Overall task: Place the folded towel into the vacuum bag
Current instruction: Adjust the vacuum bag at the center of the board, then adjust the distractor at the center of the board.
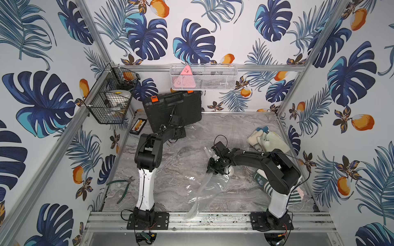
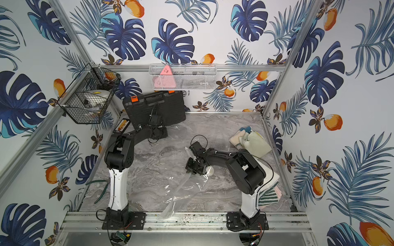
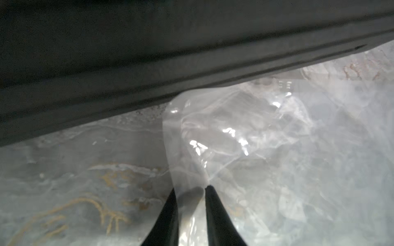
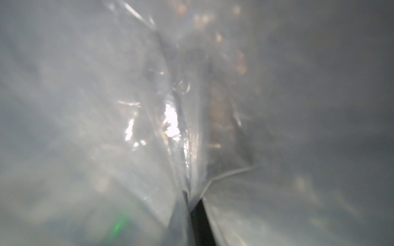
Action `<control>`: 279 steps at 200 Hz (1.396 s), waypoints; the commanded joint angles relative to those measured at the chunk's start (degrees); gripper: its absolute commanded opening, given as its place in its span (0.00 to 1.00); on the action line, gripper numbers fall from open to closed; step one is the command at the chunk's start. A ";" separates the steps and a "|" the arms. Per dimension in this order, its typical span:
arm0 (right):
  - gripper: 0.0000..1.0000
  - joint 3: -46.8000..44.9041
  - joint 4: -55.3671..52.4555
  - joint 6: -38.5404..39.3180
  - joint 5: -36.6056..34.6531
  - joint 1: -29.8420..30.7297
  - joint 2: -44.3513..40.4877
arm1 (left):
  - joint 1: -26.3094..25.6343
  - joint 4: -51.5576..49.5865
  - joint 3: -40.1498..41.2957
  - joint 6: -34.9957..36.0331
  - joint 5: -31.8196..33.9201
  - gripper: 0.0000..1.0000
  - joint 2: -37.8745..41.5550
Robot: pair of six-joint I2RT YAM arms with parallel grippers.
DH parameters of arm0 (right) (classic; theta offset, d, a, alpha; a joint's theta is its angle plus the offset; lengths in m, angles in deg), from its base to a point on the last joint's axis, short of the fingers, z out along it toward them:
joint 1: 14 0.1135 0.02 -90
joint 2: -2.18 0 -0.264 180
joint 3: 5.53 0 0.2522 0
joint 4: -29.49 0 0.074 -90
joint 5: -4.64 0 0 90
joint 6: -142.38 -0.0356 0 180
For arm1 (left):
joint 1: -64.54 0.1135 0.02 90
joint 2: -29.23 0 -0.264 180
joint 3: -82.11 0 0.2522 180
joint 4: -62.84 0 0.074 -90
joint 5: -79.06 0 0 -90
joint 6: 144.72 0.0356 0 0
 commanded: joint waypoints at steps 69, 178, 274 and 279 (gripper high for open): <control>0.26 -2.20 -2.58 2.48 1.17 0.88 -1.39 | 0.49 -4.57 2.32 1.71 -0.61 0.27 4.05; 0.61 -9.33 -14.90 9.48 -4.05 -5.71 -18.46 | -1.46 -2.61 11.85 4.46 -2.81 0.44 15.62; 0.42 -6.89 -11.10 10.36 -2.42 -7.16 -10.79 | -18.73 13.36 -4.85 33.40 15.45 0.58 -0.87; 0.41 -6.82 -10.96 10.37 -2.41 -7.19 -10.71 | -18.67 12.83 -6.58 33.91 15.80 0.58 -2.29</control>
